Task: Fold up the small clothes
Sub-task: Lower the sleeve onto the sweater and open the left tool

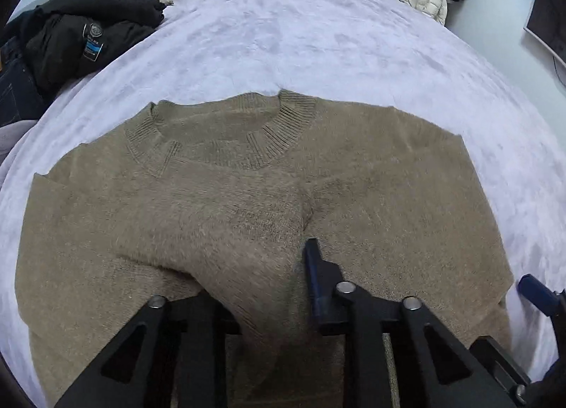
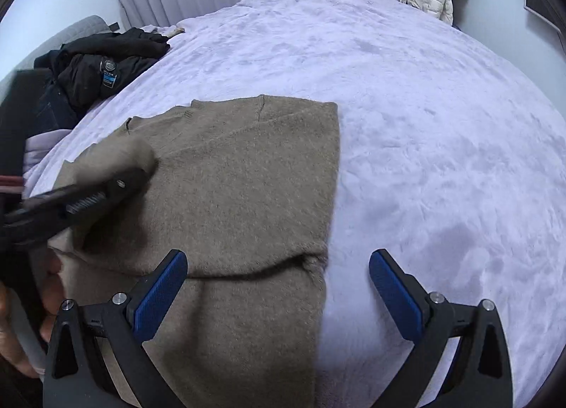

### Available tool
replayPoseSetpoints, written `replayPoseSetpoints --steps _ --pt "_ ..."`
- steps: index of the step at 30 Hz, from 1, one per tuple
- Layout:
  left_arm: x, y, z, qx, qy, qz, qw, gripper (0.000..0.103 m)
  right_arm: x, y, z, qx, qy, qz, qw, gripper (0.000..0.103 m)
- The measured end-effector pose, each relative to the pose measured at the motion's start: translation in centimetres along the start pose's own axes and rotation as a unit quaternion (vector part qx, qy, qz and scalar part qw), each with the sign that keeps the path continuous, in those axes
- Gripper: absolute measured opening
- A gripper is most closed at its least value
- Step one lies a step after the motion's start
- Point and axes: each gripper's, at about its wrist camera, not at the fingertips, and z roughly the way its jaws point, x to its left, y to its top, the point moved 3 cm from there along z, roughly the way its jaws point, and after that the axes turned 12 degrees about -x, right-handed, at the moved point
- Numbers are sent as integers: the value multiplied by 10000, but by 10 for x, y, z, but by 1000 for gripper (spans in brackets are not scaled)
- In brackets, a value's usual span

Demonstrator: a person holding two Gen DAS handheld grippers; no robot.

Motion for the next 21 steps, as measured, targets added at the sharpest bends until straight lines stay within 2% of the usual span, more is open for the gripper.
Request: replayPoseSetpoints --steps 1,2,3,5,8,11,13,15,17,19,21 --pt "-4 0 -4 -122 32 63 9999 54 -3 -3 -2 -14 77 24 10000 102" --pt "-8 1 -12 -237 95 121 9996 87 -6 -5 -4 -35 150 45 9999 102" --pt "-8 3 -20 -398 91 116 9991 101 -8 -6 -5 -51 222 66 9997 102" --pt "-5 10 -40 -772 -149 42 9969 101 -9 -8 -6 -79 313 93 9994 102" --pt "12 20 -66 -877 -701 -186 9935 101 -5 -8 -7 -122 414 50 9991 102" --pt "47 22 -88 -1121 -866 -593 9881 101 5 -6 -11 -175 545 -87 9983 102" --pt "84 18 -94 -1246 -761 -990 9843 101 14 -4 -16 -241 646 -223 9974 102" --pt "123 7 -90 -1267 -304 -1344 9823 101 26 1 -16 -288 723 -356 9963 103" --pt "156 -10 -75 -1060 -9 -1752 9788 101 41 9 -13 -318 768 -453 9955 103" --pt "178 -29 -57 -842 27 -2160 9728 101 65 19 -6 -308 872 -588 9940 103" --pt "189 -47 -45 -805 -151 -2368 9681 101 97 26 6 -212 1002 -811 9914 103"
